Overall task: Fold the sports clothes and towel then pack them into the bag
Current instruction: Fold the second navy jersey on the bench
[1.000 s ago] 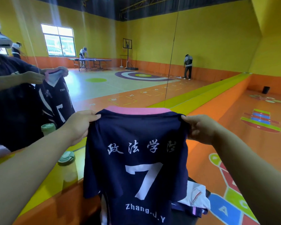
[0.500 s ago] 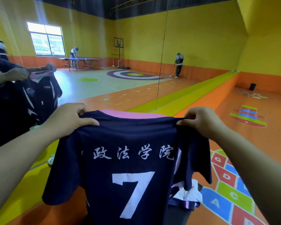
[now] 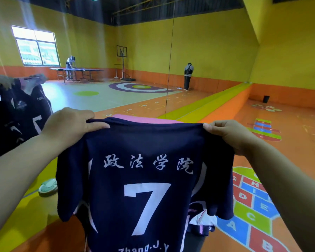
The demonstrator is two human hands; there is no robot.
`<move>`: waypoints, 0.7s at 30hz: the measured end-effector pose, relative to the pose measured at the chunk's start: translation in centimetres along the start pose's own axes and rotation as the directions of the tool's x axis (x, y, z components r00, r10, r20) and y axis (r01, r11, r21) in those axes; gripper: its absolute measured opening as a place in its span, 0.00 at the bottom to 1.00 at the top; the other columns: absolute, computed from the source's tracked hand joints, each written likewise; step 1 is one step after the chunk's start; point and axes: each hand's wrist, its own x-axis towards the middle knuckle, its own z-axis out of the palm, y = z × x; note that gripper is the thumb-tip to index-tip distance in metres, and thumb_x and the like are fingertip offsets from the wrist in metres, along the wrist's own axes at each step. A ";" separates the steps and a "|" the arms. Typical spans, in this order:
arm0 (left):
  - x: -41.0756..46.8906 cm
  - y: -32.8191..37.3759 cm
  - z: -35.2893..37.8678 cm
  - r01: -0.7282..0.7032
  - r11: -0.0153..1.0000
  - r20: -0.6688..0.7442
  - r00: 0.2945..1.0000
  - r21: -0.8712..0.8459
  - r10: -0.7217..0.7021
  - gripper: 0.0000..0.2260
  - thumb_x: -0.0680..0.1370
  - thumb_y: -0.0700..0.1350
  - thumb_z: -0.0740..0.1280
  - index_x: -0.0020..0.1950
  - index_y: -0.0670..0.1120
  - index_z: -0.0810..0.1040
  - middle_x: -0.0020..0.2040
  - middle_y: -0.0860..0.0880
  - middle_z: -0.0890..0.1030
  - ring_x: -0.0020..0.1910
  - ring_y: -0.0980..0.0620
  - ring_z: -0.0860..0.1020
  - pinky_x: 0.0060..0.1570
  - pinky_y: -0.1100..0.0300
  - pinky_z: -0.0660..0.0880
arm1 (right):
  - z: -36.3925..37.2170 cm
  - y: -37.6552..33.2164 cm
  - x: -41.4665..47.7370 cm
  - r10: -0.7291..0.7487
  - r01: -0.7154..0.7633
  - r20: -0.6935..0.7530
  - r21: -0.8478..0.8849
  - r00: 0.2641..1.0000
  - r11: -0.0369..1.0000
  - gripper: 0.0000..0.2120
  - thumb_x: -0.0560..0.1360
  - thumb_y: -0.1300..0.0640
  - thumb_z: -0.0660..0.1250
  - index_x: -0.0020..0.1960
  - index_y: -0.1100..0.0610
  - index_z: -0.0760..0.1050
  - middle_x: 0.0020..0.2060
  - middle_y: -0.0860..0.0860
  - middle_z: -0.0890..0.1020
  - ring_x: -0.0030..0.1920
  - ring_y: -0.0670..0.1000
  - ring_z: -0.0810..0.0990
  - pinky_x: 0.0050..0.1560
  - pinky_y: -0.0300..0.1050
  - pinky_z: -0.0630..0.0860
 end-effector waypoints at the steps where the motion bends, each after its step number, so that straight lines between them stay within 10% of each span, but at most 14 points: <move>1: 0.3 0.5 -0.2 0.058 0.993 0.044 0.998 -0.101 -0.054 0.22 0.67 0.70 0.59 0.25 0.54 0.66 0.21 0.52 0.67 0.24 0.47 0.68 0.27 0.57 0.62 | -0.2 0.0 -0.2 0.034 -0.034 0.011 -0.020 0.999 0.999 0.36 0.54 0.34 0.77 0.42 0.65 0.77 0.39 0.64 0.77 0.35 0.58 0.75 0.37 0.46 0.70; 9: 2.1 3.0 1.0 0.253 0.805 0.154 0.967 -0.537 -0.202 0.09 0.71 0.48 0.73 0.34 0.46 0.78 0.34 0.38 0.78 0.29 0.57 0.68 0.28 0.69 0.62 | -1.9 0.5 -1.2 0.036 -0.037 -0.053 -0.029 0.998 0.999 0.09 0.70 0.55 0.71 0.36 0.56 0.74 0.29 0.52 0.73 0.27 0.46 0.71 0.25 0.35 0.66; 21: 4.7 6.8 2.6 0.256 0.800 0.162 0.966 -0.542 -0.200 0.09 0.76 0.50 0.68 0.40 0.45 0.79 0.40 0.44 0.81 0.40 0.46 0.75 0.38 0.62 0.68 | -3.7 1.0 -1.8 0.069 -0.057 -0.160 0.080 0.985 0.995 0.10 0.77 0.58 0.65 0.38 0.59 0.70 0.28 0.55 0.72 0.24 0.49 0.69 0.25 0.40 0.63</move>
